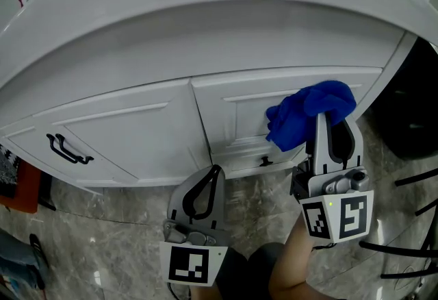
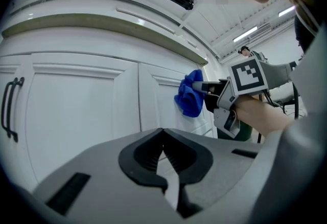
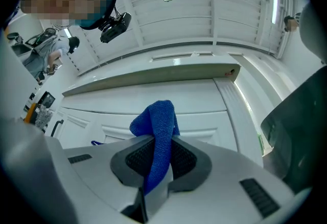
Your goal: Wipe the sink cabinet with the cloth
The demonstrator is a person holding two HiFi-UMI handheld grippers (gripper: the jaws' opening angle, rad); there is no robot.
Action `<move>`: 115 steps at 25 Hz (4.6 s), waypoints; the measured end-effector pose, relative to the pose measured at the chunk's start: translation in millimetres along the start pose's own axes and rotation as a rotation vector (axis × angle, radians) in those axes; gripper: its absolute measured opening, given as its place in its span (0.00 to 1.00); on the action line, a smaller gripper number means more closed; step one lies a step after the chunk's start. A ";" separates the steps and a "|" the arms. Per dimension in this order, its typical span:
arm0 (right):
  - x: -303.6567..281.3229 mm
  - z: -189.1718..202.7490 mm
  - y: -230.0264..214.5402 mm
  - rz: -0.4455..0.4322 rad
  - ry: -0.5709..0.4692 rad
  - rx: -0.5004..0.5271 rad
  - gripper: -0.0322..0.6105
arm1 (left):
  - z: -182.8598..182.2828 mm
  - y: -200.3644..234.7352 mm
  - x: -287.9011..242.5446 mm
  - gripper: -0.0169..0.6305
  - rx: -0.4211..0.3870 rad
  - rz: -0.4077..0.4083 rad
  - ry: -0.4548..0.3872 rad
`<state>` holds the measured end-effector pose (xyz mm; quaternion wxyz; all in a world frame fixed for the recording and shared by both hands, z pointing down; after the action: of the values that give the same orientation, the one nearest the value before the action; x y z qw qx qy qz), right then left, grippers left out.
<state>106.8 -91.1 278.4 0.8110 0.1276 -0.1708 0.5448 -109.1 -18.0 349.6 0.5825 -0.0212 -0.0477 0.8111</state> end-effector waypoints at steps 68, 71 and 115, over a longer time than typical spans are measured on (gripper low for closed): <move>28.1 30.7 108.6 -0.221 0.183 0.029 0.14 | -9.8 19.2 30.4 0.03 0.051 -0.048 -0.027; 21.6 53.8 117.3 -0.218 0.235 -0.001 0.14 | -7.5 23.3 30.8 0.03 0.046 -0.069 -0.025; 13.1 79.5 99.8 -0.185 0.273 0.015 0.14 | 6.6 4.8 -0.1 0.03 0.048 -0.007 0.030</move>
<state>7.8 -74.1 358.2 0.8724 0.0734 -0.0424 0.4813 -114.1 -19.9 355.7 0.5862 -0.0194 -0.0196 0.8097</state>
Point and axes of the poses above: the fingertips, and each gripper's own axes: x backward along the fingers, y to its left, z out of its underside, the point moved 10 cm from there along x, backward along the fingers, and after that the axes turned 2 degrees about -x, right-handed, at the moved point
